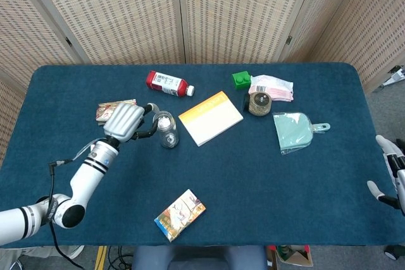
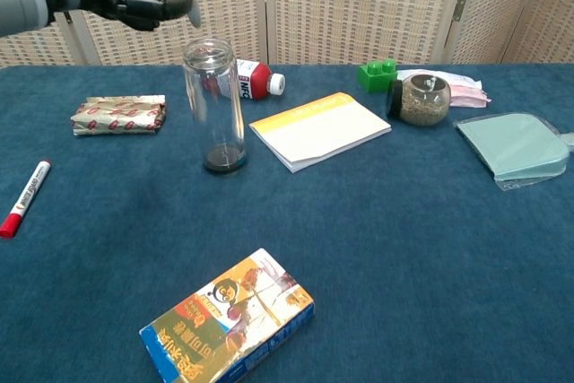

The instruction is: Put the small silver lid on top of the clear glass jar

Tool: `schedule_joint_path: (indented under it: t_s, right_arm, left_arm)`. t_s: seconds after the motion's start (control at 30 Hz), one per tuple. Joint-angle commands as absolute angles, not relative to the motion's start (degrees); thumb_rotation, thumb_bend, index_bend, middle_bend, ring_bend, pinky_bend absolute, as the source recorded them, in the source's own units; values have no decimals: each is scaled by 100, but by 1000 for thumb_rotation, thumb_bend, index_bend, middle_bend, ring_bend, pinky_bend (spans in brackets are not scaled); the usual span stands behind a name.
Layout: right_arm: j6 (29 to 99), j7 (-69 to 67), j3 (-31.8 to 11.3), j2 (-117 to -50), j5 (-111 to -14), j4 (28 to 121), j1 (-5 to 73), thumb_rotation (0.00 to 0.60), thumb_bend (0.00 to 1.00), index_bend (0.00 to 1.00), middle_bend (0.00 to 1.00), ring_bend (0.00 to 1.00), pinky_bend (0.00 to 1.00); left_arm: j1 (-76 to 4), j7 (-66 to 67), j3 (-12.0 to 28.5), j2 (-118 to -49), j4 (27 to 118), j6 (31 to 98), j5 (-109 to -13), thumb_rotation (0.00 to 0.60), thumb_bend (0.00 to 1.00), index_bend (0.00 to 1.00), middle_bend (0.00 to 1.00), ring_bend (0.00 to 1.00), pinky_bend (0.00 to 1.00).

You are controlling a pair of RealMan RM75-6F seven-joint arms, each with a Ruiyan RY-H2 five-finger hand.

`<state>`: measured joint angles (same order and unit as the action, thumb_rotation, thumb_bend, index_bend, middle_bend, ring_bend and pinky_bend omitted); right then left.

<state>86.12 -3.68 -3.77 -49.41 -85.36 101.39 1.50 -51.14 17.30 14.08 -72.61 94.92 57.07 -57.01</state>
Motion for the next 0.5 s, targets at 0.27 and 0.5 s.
schedule_joint_path:
  t_s: [0.27,0.5]
  right_arm:
    - [8343,-361,-394,-4836,-8431,10193,275,600,237,6,139,35,65]
    - [8226,-400,-399,-4827,-8444,10176,356,600,237,6,139,35,65]
  left_arm:
    - [-4239,1766,1298,-6612,10286,6782,-5641,339,481,319,689,678,999]
    - [-3401,1731,796,-6400,10581,7499,-5911,445,413,291,428,423,664]
